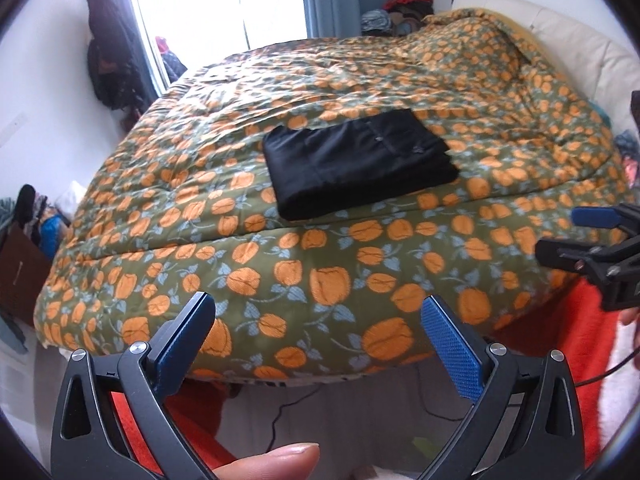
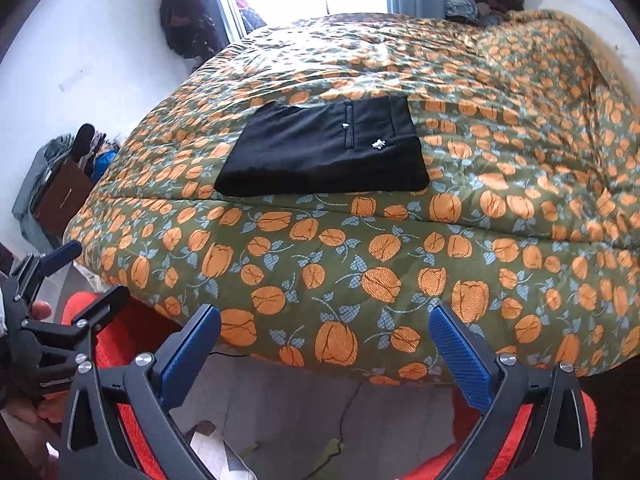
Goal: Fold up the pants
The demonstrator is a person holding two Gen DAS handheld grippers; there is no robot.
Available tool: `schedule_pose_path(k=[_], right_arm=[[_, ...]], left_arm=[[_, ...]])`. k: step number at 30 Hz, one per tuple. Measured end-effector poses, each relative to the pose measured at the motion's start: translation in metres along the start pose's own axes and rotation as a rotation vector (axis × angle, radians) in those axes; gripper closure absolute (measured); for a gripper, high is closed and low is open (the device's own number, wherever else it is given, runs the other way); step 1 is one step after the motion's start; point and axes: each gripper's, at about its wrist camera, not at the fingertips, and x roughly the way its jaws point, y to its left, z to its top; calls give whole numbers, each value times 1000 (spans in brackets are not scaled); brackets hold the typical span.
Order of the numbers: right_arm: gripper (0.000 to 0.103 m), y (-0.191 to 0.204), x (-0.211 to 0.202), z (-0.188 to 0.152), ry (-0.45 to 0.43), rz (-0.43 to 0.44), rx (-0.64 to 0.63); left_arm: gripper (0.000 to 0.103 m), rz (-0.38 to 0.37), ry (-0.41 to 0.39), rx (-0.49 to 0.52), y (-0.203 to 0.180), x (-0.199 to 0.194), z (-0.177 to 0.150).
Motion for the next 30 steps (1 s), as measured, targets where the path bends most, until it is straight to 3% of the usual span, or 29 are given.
schedule_pose_path(k=[3, 7, 17, 24, 30], right_arm=[[0, 8, -11, -3, 7, 2, -30], [0, 19, -19, -12, 21, -26, -73], [0, 26, -28, -15, 44, -70, -112], [0, 39, -42, -6, -1, -96, -157], [0, 35, -38, -6, 14, -113, -147]], left_arm=[[0, -28, 1, -24, -1, -12, 3], [0, 6, 11, -10, -5, -17, 5], [0, 28, 124, 2, -6, -16, 1], [1, 74, 96, -2, -4, -19, 9], [1, 43, 115, -29, 1, -17, 11]])
